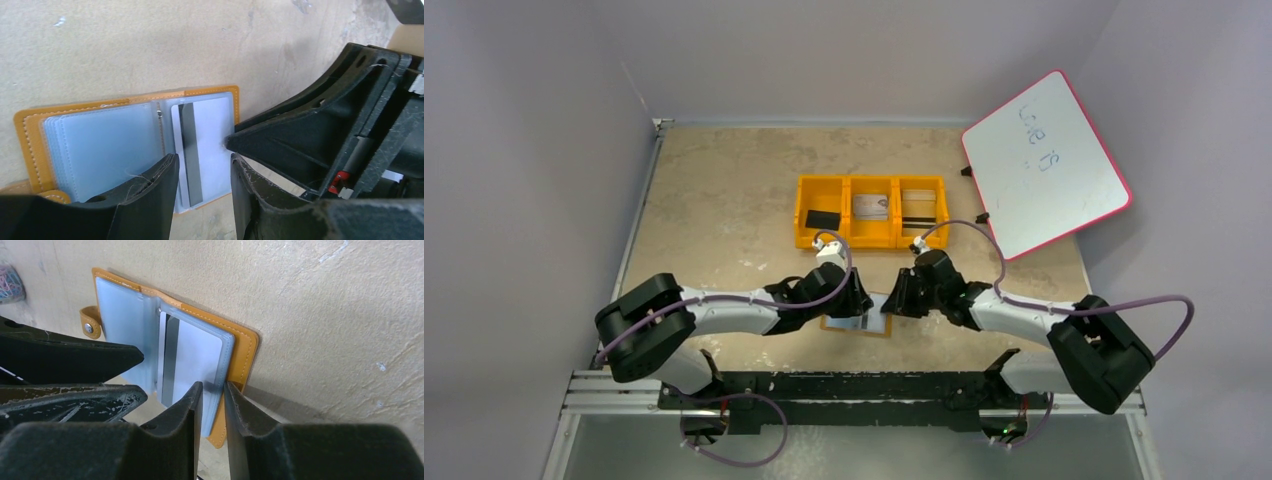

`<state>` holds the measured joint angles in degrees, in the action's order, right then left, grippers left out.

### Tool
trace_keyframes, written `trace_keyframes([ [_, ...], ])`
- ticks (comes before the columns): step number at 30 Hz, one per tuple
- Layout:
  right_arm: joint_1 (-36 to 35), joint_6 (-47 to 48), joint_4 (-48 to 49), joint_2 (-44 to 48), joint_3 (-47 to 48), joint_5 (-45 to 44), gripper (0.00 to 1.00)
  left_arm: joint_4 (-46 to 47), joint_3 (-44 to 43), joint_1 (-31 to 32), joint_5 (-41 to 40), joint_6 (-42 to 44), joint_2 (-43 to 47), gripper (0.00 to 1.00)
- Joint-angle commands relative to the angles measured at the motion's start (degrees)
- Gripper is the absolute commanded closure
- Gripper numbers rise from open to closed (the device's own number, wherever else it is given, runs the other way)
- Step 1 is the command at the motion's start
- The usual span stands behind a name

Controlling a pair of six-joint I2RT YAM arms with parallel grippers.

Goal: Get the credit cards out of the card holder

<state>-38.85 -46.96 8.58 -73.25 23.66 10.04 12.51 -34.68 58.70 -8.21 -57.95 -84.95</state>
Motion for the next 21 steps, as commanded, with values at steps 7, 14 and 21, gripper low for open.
trace_keyframes([
  [7,-0.1,1.3,-1.6,-2.4,0.7,-1.5,0.74,-3.7,-1.9,0.4,-4.3,-1.8,-1.2,0.57],
  [14,-0.1,2.4,-0.9,-3.1,0.9,-1.1,0.74,1.7,-0.5,0.4,-1.2,-2.8,-2.5,0.58],
  [21,-0.1,2.7,-0.2,-3.4,1.0,-1.1,0.74,3.2,1.0,0.5,-1.1,-5.1,-3.2,0.61],
])
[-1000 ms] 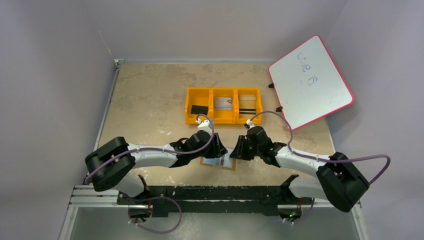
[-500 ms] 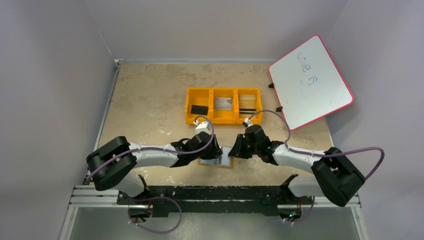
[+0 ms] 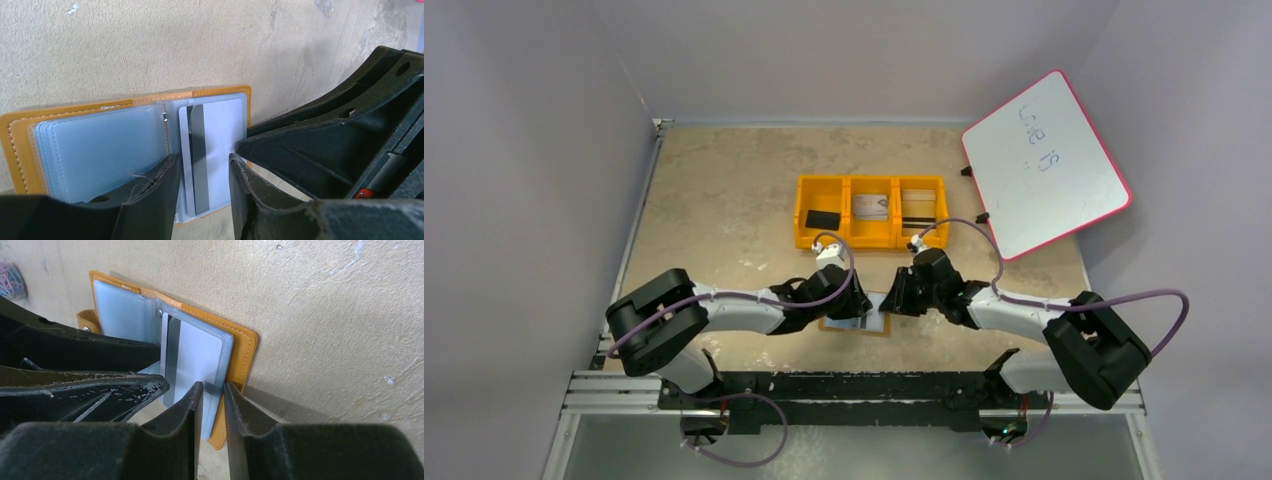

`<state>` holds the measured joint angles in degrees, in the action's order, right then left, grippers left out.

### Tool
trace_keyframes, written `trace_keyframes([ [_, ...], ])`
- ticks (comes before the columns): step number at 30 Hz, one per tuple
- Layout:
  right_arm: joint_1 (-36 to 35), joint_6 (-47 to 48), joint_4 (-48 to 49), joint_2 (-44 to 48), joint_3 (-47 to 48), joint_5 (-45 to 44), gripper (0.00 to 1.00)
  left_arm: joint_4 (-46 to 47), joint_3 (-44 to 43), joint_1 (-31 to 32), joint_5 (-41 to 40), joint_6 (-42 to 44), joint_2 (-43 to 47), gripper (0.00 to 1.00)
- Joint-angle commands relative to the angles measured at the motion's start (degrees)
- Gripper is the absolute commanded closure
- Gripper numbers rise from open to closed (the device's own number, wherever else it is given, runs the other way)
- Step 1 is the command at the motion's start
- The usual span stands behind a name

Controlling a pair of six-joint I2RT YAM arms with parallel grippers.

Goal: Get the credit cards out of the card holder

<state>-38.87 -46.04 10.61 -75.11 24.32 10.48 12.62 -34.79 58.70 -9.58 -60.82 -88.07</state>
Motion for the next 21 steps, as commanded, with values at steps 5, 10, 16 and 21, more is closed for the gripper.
trace_keyframes([
  [5,-0.1,2.0,-1.6,-2.2,0.6,-1.6,0.75,-0.3,1.8,0.4,-3.0,-2.8,1.3,0.6],
  [10,-0.1,2.2,-0.9,-2.9,0.7,-1.5,0.77,-1.9,1.6,0.4,-3.1,-2.7,0.4,0.6],
  [16,-0.1,2.1,0.0,-4.8,0.5,-1.1,0.85,2.5,3.7,0.4,-1.8,-4.7,-0.9,0.62],
  [21,-0.1,2.1,1.0,-6.2,0.0,-0.3,0.9,8.7,7.5,0.4,-2.2,-7.7,0.2,0.65],
])
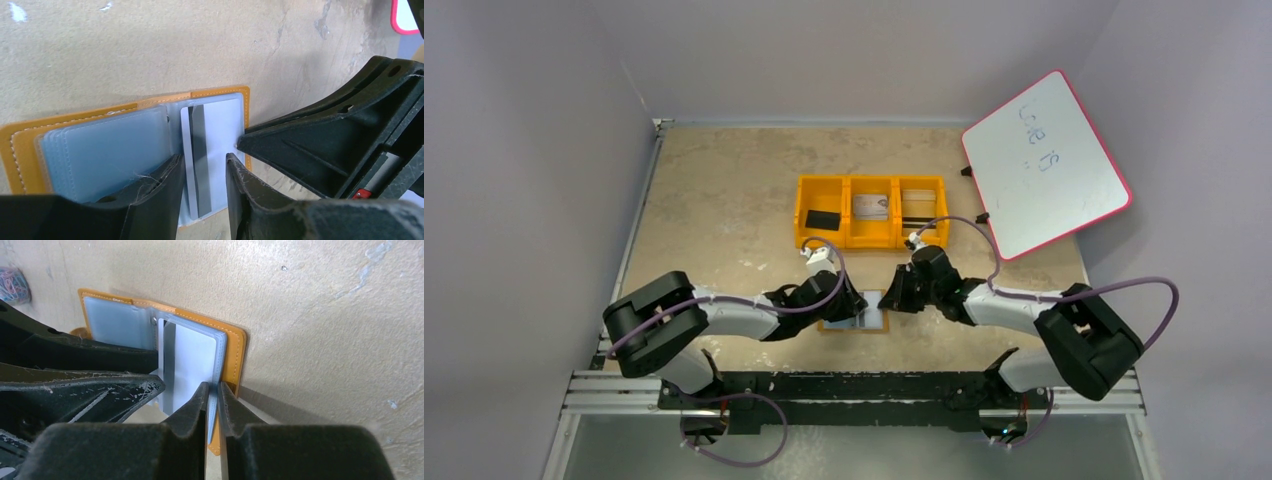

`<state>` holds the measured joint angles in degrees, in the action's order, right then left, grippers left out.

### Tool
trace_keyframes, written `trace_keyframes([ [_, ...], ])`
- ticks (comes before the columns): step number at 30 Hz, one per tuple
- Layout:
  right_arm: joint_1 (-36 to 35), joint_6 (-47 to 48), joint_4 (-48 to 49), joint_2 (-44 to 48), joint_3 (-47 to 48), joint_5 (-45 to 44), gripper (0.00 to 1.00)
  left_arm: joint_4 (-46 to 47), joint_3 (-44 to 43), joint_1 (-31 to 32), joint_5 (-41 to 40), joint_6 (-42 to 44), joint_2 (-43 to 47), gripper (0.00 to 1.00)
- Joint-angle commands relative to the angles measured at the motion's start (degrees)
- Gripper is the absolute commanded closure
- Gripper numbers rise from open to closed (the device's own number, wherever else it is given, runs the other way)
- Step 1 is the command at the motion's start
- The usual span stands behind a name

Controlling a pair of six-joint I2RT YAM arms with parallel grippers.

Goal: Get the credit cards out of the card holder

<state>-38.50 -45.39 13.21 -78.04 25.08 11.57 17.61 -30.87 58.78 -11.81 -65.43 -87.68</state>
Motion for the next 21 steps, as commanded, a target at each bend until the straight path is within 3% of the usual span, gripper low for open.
trace_keyframes([
  [1,-0.4,1.5,-1.4,-3.4,-0.9,-1.1,0.92,5.0,4.3,0.4,-0.1,-3.6,0.0,0.66],
  [10,-0.4,0.5,-0.9,-3.8,-2.1,0.1,1.0,8.5,7.3,0.4,-2.3,-6.2,2.1,0.8],
  [21,-0.4,0.5,0.2,-3.8,-2.7,2.1,1.0,13.0,10.2,0.4,-4.8,-7.3,5.5,0.97],
])
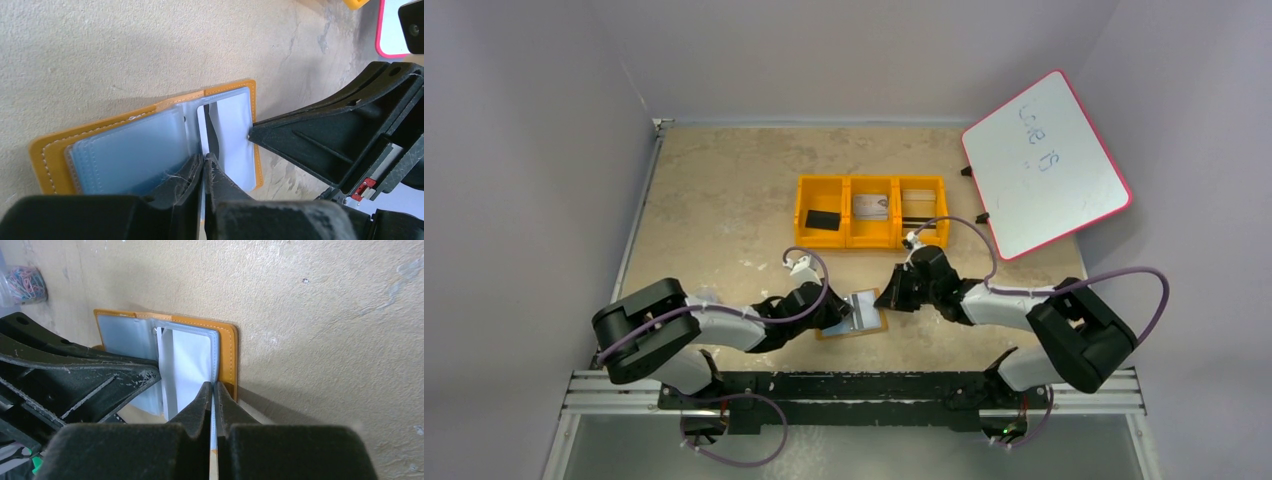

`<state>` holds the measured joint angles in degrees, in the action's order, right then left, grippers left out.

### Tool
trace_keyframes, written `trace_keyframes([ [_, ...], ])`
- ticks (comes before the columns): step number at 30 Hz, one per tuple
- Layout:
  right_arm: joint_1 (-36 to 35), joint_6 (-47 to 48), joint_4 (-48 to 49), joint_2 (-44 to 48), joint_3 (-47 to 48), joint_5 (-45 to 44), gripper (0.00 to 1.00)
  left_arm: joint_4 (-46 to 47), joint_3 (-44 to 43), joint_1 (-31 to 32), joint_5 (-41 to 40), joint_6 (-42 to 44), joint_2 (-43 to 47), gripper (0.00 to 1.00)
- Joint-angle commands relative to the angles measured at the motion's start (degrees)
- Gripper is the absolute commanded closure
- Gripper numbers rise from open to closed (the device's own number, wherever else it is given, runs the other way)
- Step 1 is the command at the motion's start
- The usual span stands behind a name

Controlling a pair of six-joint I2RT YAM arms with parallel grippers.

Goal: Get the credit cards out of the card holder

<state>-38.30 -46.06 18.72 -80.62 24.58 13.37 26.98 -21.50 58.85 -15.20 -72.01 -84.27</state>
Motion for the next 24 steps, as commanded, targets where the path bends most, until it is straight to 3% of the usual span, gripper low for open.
trace_keyframes([
  [1,-0.6,1.1,-5.3,-0.9,-2.1,0.3,1.0,3.7,0.8,0.3,-1.7,-0.5,2.4,0.99],
  [12,-0.6,0.6,-4.3,1.0,-2.5,1.2,0.97,3.2,-0.5,0.2,-1.1,2.1,2.8,1.0],
  [17,-0.6,0.6,-3.2,-0.7,-2.4,2.0,0.98,4.3,-0.6,0.3,0.9,1.3,1.6,0.89],
  [24,-0.6,0.9,-2.7,-1.0,-2.4,2.3,0.99,7.7,-0.1,0.3,3.5,-1.1,-1.5,0.81],
])
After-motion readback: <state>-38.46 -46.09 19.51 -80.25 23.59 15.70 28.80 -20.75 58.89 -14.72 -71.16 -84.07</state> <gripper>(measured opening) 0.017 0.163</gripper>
